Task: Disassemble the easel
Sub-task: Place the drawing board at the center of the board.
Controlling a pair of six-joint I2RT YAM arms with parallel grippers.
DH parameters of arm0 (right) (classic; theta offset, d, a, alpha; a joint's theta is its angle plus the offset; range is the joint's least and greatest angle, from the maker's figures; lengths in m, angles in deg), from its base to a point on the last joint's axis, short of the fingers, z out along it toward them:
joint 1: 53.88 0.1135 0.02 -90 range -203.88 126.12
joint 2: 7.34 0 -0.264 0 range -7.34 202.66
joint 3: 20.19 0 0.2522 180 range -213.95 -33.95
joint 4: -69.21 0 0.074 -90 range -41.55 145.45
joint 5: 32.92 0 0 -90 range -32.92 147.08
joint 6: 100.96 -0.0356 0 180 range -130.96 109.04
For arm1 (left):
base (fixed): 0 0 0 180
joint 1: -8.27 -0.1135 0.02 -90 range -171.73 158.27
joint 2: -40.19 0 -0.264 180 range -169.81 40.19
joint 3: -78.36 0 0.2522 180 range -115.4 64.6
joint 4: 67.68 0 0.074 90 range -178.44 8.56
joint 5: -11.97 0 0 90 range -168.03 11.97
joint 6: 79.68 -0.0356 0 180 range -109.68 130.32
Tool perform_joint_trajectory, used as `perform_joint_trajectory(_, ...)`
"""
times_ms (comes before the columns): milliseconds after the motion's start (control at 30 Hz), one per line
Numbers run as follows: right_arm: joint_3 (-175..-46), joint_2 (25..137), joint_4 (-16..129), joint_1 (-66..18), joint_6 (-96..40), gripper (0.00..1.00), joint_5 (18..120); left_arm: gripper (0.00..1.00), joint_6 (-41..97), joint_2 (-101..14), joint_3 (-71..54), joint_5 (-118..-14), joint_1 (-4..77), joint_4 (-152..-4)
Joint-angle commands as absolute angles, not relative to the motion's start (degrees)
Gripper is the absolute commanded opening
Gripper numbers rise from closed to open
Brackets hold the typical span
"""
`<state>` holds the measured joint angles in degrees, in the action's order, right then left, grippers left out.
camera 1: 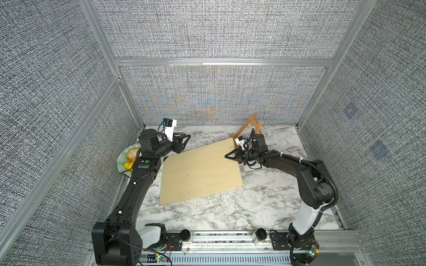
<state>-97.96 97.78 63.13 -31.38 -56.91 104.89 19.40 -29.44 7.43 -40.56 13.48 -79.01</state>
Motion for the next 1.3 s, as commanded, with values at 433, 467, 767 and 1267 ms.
perform_joint_trajectory(433, -98.40, 104.45, 67.53, -31.07, -50.26, 0.00, 88.30, 0.44, 19.47, -29.54, 8.25, -41.63, 13.11, -77.70)
perform_joint_trajectory(467, -98.66, 104.84, 66.76, -31.05, -49.66, 0.00, 88.37, 0.44, 19.36, -29.35, 8.18, -41.64, 13.15, -77.84)
perform_joint_trajectory(767, -99.38, 105.55, 57.81, -31.93, -43.38, 0.08, 88.59, 0.44, 18.60, -29.23, 7.52, -41.82, 12.96, -78.50)
perform_joint_trajectory(1267, -102.59, 106.64, 44.38, -31.97, -32.74, 0.28, 80.16, 0.44, 19.52, -30.70, 8.27, -41.23, 12.85, -76.35)
